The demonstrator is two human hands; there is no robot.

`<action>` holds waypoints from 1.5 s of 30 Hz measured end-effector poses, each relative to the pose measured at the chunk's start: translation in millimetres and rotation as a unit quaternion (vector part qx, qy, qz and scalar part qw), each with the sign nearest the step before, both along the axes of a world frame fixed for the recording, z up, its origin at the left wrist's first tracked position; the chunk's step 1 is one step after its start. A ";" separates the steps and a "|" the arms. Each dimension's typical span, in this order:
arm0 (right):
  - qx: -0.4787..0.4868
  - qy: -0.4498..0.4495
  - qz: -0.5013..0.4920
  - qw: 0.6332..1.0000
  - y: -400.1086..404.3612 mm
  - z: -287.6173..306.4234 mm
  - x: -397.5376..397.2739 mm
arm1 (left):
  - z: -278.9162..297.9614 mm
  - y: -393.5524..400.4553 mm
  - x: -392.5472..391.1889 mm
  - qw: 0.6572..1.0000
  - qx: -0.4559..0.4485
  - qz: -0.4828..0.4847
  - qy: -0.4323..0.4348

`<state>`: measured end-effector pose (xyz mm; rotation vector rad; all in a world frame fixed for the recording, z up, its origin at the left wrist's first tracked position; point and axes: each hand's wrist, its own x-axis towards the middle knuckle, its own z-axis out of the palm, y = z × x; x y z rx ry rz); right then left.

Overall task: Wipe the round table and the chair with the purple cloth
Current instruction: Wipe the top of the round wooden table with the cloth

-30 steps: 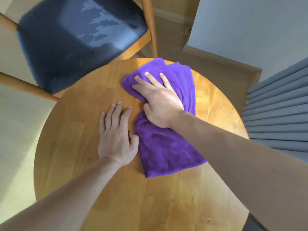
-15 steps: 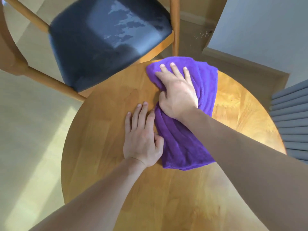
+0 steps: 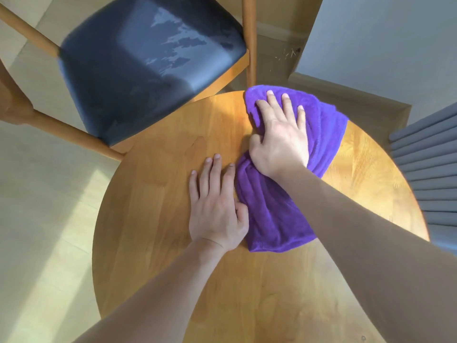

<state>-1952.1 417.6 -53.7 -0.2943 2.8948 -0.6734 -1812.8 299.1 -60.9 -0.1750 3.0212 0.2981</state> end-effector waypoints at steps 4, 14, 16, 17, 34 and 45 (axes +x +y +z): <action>-0.010 -0.016 0.112 0.994 -22.5 1.5 1.1 | -0.6 -2.2 -0.2 1.000 0.012 0.008 0.016; 0.058 -0.074 0.293 0.951 38.4 14.8 24.1 | -0.1 -87.9 10.1 0.977 0.030 -0.211 -0.011; 0.087 -0.071 0.230 0.967 44.3 13.1 17.3 | -1.2 -119.9 20.0 0.977 0.015 -0.214 -0.011; 0.091 -0.062 0.174 0.979 39.1 10.3 15.3 | -1.4 -128.9 26.3 0.986 0.017 -0.169 -0.004; 0.085 -0.069 0.326 0.939 -72.0 13.0 73.5 | 1.3 -132.1 31.7 0.998 0.026 0.063 0.011; 0.071 -0.034 0.045 0.996 -157.2 0.1 22.5 | 3.3 -131.4 29.9 0.998 0.019 0.058 0.011</action>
